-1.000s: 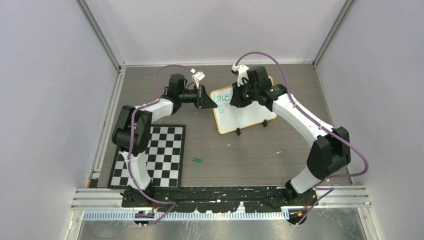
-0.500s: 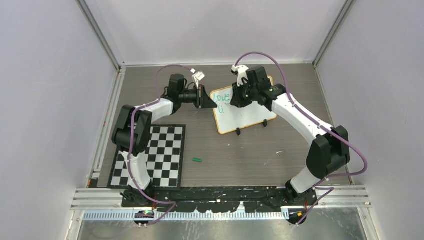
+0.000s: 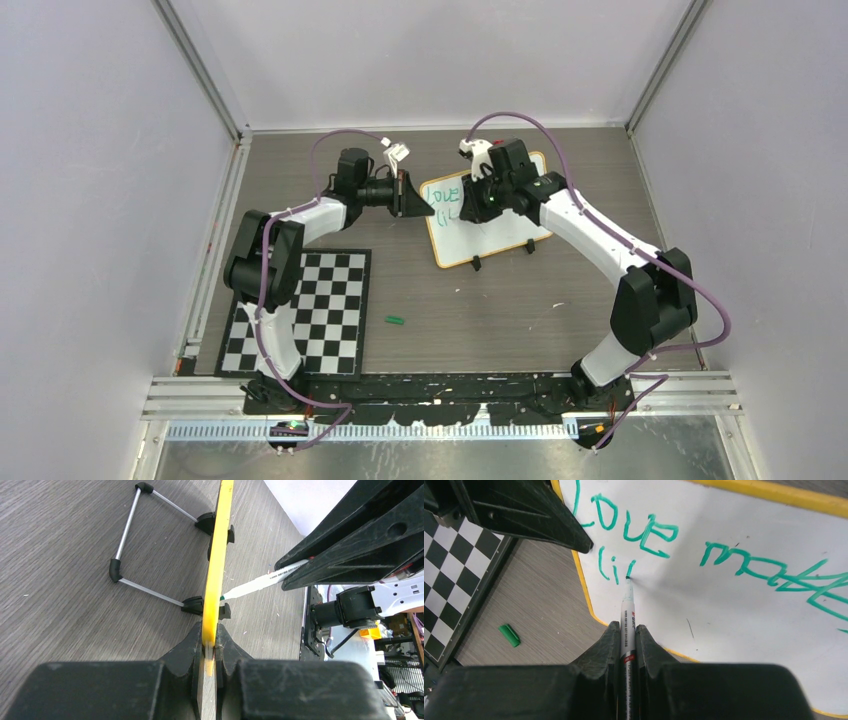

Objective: Write a sentence on the whiteboard

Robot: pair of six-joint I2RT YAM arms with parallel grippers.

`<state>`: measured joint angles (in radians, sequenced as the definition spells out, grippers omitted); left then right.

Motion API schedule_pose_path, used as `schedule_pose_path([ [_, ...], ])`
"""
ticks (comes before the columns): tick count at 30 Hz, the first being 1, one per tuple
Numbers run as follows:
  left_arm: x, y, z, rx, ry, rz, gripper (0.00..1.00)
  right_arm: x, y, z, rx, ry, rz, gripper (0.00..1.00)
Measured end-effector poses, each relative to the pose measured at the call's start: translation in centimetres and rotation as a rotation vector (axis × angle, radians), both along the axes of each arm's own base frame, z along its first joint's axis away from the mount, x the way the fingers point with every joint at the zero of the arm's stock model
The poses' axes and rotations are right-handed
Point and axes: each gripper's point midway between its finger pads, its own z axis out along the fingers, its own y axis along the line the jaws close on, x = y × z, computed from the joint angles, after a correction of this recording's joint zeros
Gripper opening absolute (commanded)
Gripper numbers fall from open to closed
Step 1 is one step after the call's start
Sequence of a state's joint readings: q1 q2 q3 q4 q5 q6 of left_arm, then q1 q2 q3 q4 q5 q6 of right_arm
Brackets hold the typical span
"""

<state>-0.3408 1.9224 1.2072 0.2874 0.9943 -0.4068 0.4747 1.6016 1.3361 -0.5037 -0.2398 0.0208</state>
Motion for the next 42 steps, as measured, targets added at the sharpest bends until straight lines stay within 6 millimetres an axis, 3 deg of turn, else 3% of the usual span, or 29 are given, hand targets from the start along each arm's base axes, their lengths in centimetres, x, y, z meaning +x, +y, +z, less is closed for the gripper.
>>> schedule_pose_path([
  [13,0.0,0.0,0.0,0.000,0.000,0.000,0.00,-1.9,0.0,-2.5,-0.015,0.070,0.029,0.00],
  [23,0.0,0.0,0.0,-0.001,-0.001,-0.002,0.00,-2.2,0.5,-2.2,-0.006,0.071,0.046,0.00],
  [42,0.0,0.0,0.0,-0.002,-0.005,-0.002,0.00,-0.6,0.4,-0.5,-0.005,0.013,0.011,0.00],
])
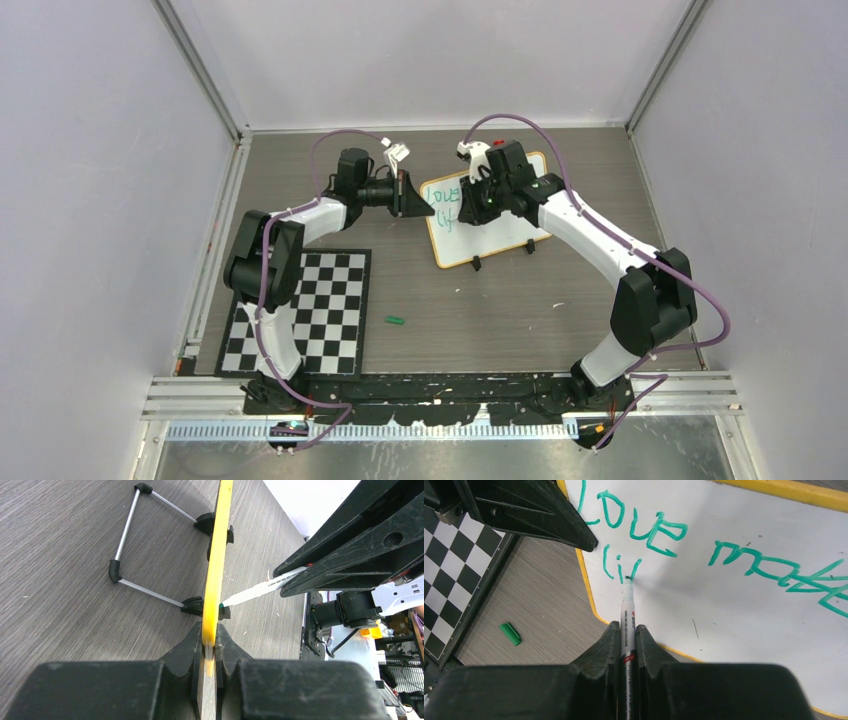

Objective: Write a sentence on the whiteboard

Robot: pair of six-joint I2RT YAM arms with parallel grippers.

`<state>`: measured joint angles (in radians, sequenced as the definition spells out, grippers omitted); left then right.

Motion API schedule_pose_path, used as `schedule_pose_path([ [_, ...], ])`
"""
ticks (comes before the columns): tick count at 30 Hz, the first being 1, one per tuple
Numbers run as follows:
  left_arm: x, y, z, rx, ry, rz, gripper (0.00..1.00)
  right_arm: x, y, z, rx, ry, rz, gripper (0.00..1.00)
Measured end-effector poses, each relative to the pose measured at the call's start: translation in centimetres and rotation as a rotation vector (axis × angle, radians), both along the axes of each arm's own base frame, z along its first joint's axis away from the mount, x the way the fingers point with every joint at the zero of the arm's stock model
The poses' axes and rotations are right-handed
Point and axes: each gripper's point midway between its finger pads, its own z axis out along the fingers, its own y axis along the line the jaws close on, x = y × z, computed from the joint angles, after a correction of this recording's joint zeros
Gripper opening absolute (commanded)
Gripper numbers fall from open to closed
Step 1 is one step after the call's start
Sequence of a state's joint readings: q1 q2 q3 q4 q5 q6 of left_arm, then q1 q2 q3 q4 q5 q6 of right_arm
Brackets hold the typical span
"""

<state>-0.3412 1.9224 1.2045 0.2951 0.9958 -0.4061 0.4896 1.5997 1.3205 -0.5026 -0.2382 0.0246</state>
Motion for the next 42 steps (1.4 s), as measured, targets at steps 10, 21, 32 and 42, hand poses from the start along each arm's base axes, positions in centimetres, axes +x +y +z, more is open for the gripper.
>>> schedule_pose_path([
  [10,0.0,0.0,0.0,0.000,0.000,0.001,0.00,0.3,-0.7,-0.1,0.005,0.011,-0.014,0.00],
  [21,0.0,0.0,0.0,-0.001,-0.001,0.000,0.00,0.1,-0.6,0.5,0.030,0.010,-0.004,0.00],
  [32,0.0,-0.1,0.0,-0.001,-0.003,-0.001,0.00,0.5,-1.1,0.4,0.013,0.000,-0.020,0.00],
  [42,0.0,0.0,0.0,-0.002,-0.004,-0.001,0.00,0.9,-1.8,0.4,0.009,0.000,-0.041,0.00],
])
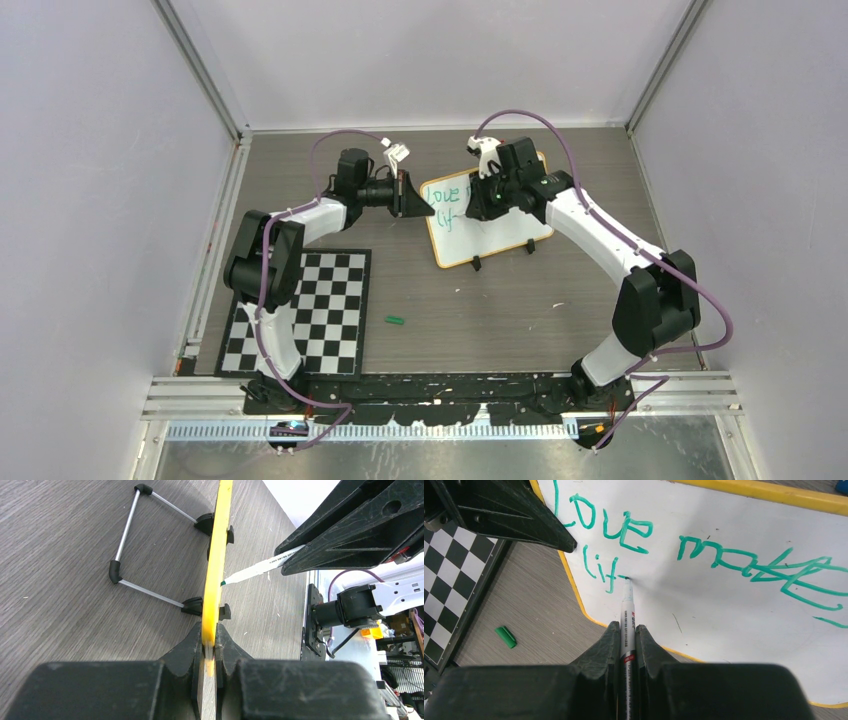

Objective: Write a sentence on the whiteboard

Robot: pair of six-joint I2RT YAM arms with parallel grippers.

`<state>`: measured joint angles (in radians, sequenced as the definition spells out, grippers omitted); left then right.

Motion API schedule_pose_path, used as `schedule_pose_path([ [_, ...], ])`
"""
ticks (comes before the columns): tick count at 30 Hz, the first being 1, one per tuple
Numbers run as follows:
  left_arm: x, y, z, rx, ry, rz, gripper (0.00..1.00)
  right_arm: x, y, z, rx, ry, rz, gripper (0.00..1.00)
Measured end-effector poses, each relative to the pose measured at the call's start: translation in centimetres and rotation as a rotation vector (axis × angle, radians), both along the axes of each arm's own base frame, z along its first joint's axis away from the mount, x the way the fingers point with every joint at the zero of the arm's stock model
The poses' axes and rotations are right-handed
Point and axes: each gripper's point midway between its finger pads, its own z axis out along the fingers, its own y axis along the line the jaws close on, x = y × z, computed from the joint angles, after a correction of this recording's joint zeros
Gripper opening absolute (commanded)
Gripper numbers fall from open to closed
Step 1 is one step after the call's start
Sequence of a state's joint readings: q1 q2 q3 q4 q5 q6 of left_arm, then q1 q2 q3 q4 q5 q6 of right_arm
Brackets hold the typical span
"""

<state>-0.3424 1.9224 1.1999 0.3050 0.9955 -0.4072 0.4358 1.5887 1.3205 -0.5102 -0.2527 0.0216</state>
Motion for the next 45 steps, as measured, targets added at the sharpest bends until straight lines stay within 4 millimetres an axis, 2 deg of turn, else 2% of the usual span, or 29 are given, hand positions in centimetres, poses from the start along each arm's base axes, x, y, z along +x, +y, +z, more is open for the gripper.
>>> schedule_pose_path([
  [11,0.0,0.0,0.0,0.000,0.000,0.000,0.00,0.4,0.2,0.6,0.007,0.002,-0.006,0.00],
  [30,0.0,0.2,-0.1,0.001,0.002,0.003,0.00,0.0,1.1,0.4,0.018,0.020,0.015,0.00],
  [45,0.0,0.1,-0.1,0.001,0.001,0.003,0.00,-0.9,1.0,-1.1,-0.001,0.048,0.029,0.00],
])
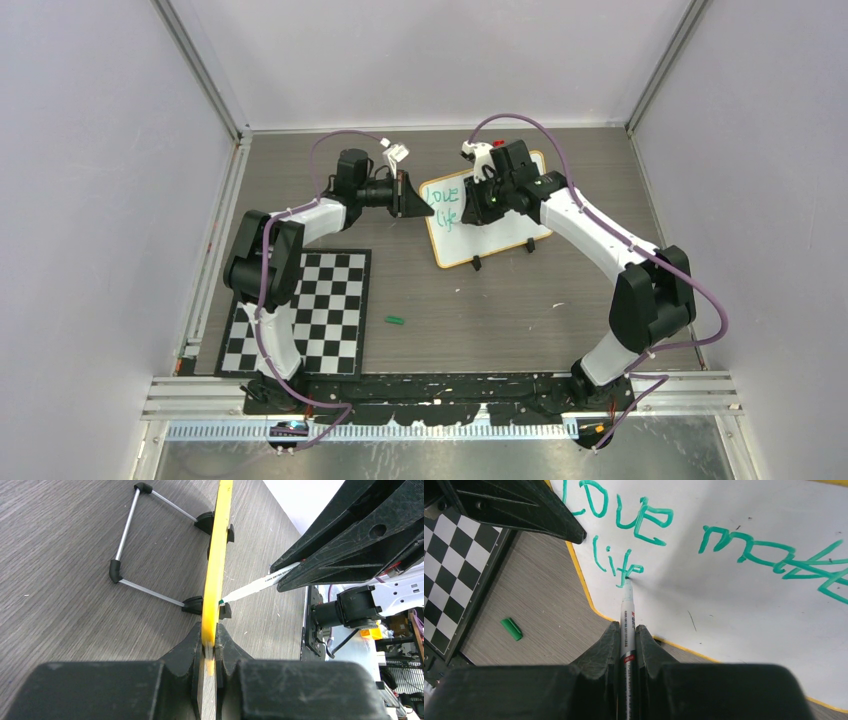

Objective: Write a sentence on the whiteboard

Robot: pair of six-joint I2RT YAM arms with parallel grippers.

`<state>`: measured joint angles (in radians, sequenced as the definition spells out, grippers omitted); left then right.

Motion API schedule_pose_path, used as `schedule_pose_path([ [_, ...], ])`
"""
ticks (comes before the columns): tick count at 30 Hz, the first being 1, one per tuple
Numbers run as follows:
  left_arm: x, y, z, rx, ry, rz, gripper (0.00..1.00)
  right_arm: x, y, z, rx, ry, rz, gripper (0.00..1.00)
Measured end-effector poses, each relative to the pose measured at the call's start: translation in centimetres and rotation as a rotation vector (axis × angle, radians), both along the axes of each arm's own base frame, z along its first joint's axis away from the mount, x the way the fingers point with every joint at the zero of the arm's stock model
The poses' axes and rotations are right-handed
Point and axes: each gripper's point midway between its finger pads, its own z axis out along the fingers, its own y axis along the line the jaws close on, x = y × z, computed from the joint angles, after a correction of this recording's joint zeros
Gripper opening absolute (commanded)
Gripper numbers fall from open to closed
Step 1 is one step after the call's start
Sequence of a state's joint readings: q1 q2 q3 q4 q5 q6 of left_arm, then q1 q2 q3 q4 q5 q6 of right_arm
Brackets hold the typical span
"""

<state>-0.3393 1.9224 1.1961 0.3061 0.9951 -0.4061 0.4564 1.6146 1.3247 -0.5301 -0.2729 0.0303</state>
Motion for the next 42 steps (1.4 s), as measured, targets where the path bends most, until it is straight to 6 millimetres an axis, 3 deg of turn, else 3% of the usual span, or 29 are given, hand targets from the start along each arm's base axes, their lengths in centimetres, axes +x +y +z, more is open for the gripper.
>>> schedule_pose_path([
  [17,-0.1,-0.1,0.0,0.001,-0.013,-0.008,0.00,0.0,-1.5,0.0,-0.043,-0.007,-0.004,0.00],
  [21,-0.3,-0.2,0.1,0.004,-0.019,-0.014,0.04,-0.4,-1.5,0.5,-0.034,-0.012,0.007,0.00],
  [27,-0.5,-0.4,0.3,0.015,-0.032,-0.025,0.21,-1.3,-1.3,2.6,0.007,-0.039,0.029,0.00],
  [31,-1.4,-0.8,-0.2,0.037,-0.008,-0.042,0.25,-1.7,-1.3,3.6,0.024,-0.055,0.032,0.00],
  [42,-2.6,-1.2,-1.2,0.072,0.019,-0.065,0.32,-0.6,-3.3,3.2,0.100,-0.012,-0.038,0.00],
])
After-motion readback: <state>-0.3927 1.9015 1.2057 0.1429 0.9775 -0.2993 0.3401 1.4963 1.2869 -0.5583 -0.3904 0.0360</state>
